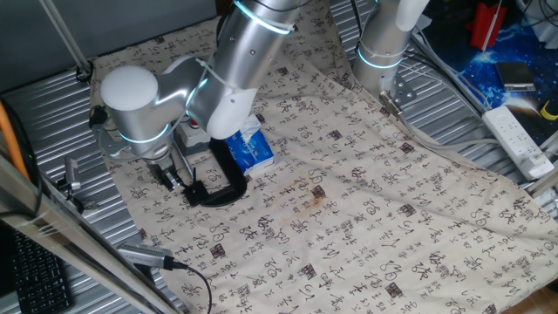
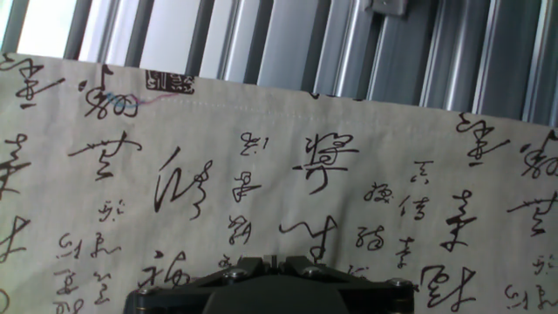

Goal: Turn the hands of a clock

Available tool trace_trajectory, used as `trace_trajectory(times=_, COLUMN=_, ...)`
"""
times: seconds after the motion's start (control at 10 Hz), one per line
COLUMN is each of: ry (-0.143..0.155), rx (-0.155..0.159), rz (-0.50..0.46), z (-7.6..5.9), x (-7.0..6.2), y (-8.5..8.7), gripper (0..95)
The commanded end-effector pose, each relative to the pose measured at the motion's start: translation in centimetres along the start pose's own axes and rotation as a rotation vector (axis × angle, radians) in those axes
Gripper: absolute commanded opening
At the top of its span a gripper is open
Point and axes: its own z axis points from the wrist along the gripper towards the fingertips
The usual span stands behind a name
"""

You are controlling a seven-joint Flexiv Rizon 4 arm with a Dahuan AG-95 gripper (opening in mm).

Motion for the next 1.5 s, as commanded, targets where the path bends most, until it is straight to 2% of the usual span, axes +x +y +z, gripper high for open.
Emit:
trace_trajectory(times=0.1, ry=-0.001, rx=0.0, rz=0.0, z=0.0, x=0.2, y=0.0, gripper=0.0)
trace_trajectory(times=0.7, ry=-0.017, rx=-0.01, rz=0.022, z=-0.8, x=1.7, y=0.0, gripper=0.0)
trace_trajectory(times=1.5, ry=-0.045, rx=-0.021, rz=0.034, z=-0.5, x=3.5, y=0.1, gripper=0.0)
